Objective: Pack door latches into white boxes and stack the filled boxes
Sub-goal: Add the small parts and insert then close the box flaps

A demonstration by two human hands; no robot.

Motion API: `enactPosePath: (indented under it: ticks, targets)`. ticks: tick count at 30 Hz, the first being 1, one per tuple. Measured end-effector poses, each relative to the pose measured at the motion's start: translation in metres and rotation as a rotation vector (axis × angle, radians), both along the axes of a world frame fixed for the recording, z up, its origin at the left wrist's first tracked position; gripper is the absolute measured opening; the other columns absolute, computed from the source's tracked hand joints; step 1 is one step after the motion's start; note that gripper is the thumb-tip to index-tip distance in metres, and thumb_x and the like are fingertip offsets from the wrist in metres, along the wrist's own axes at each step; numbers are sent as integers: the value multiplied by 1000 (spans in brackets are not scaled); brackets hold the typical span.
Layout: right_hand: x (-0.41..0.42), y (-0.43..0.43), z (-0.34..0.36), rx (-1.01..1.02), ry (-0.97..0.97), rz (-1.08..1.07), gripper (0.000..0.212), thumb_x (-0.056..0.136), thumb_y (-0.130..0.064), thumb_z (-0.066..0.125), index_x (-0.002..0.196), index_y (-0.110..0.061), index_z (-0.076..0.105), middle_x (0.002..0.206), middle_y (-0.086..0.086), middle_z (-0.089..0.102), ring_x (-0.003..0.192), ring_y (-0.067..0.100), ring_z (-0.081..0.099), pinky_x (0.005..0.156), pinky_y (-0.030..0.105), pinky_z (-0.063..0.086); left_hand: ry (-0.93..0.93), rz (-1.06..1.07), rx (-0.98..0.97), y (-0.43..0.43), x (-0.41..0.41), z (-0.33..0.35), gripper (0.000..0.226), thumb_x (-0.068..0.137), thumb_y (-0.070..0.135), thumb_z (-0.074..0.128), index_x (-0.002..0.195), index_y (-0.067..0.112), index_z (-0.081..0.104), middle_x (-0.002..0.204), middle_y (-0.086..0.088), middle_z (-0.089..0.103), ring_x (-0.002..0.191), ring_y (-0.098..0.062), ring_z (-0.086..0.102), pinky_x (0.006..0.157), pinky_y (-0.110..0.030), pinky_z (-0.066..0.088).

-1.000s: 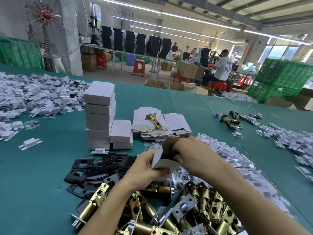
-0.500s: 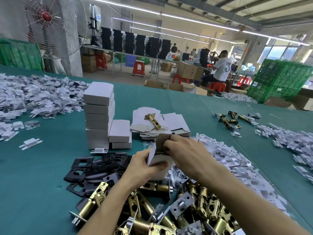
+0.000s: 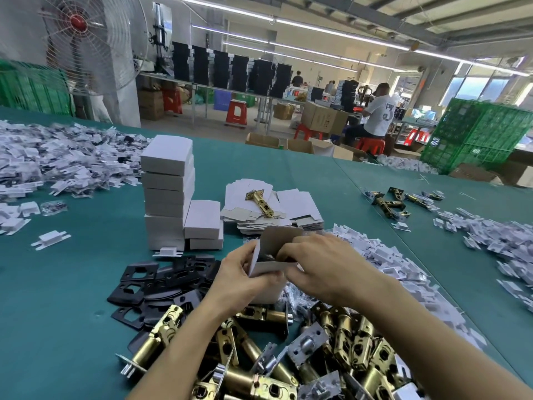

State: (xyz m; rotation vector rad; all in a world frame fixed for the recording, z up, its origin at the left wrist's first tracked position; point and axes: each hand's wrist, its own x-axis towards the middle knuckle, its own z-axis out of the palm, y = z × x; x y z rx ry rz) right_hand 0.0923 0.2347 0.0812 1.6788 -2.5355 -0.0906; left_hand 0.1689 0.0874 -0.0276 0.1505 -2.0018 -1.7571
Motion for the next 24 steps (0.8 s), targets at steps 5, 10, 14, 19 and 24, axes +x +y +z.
enactPosePath:
  ticks: [5, 10, 14, 19, 24]
  targets:
    - [-2, 2, -11, -41, -31, 6, 24, 96, -36, 44, 110, -25, 60, 108, -2, 59, 104, 23, 57, 86, 39, 48, 65, -12, 36, -2, 3, 1, 37, 75, 17, 86, 109, 22, 72, 100, -5, 75, 99, -23, 71, 92, -48, 57]
    - [-10, 7, -21, -159, -35, 68, 22, 97, -27, 48, 113, -23, 61, 112, -4, 61, 104, 20, 57, 83, 35, 48, 75, 29, 41, -2, 2, 1, 33, 78, 6, 84, 108, 15, 74, 100, -5, 76, 100, -25, 71, 95, -54, 54]
    - [-14, 16, -34, -374, -49, 149, 28, 94, -21, 61, 123, -20, 65, 122, -3, 59, 107, 18, 59, 86, 36, 53, 74, 56, 34, -5, 1, 0, 30, 80, 3, 82, 106, 18, 76, 99, -3, 76, 98, -24, 71, 92, -46, 56]
    - [-20, 22, -55, -758, -279, 65, 36, 86, -10, 74, 119, -19, 64, 115, -4, 58, 98, 6, 62, 76, 24, 58, 74, 44, 20, -7, 1, -2, 34, 76, 14, 86, 106, 26, 76, 101, -1, 77, 97, -21, 71, 85, -38, 57]
    - [-22, 18, -67, -931, -685, -10, 37, 83, -11, 77, 113, -30, 70, 121, -8, 65, 113, 1, 62, 86, 24, 58, 81, 87, -6, -8, 5, -1, 54, 69, 22, 91, 111, 40, 62, 104, 1, 76, 96, -15, 72, 76, -29, 59]
